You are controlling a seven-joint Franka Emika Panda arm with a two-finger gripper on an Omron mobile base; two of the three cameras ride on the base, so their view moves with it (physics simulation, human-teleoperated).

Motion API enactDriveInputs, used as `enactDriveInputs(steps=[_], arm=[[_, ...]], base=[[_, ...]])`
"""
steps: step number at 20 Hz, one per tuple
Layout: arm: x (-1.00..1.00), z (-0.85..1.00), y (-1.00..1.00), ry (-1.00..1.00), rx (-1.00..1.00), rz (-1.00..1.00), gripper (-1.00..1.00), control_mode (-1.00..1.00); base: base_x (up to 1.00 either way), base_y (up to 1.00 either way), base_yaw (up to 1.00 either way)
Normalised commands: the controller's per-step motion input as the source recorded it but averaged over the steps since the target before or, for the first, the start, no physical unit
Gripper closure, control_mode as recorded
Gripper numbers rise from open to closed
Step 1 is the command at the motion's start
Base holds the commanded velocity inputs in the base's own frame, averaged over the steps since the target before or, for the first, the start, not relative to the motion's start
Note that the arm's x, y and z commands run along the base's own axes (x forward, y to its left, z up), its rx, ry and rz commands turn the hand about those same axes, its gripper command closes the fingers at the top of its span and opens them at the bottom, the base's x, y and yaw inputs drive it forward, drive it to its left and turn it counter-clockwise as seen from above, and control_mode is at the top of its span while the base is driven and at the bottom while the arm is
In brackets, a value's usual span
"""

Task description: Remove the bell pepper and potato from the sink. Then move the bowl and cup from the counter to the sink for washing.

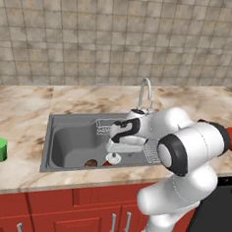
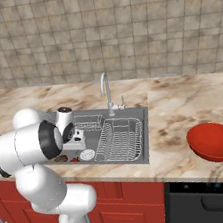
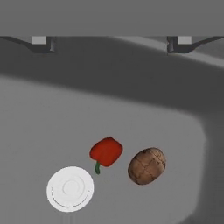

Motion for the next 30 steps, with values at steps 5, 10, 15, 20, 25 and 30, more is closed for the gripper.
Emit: enactDriveInputs(steps=[5, 10, 15, 20, 25, 30], arm=[[0.13, 0.0, -0.09, 0.0, 0.01, -0.05, -1.0, -1.0], [0.17, 0.0, -0.02, 0.0, 0.01, -0.05, -1.0, -1.0], [0.17, -0.01, 0.0, 0.0, 0.04, -0.05, -1.0, -1.0], [0.13, -0.06, 0.01, 0.0, 0.01, -0.09, -1.0, -1.0], [0.1, -0.06, 0.03, 0.0, 0.0, -0.12, -1.0, -1.0], [0.05, -0.08, 0.13, 0.0, -0.04, -0.16, -1.0, -1.0]], base=[[0.0, 0.0, 0.0], [0.0, 0.0, 0.0], [0.0, 0.0, 0.0], [0.0, 0.0, 0.0], [0.0, 0.0, 0.0], [0.0, 0.0, 0.0]])
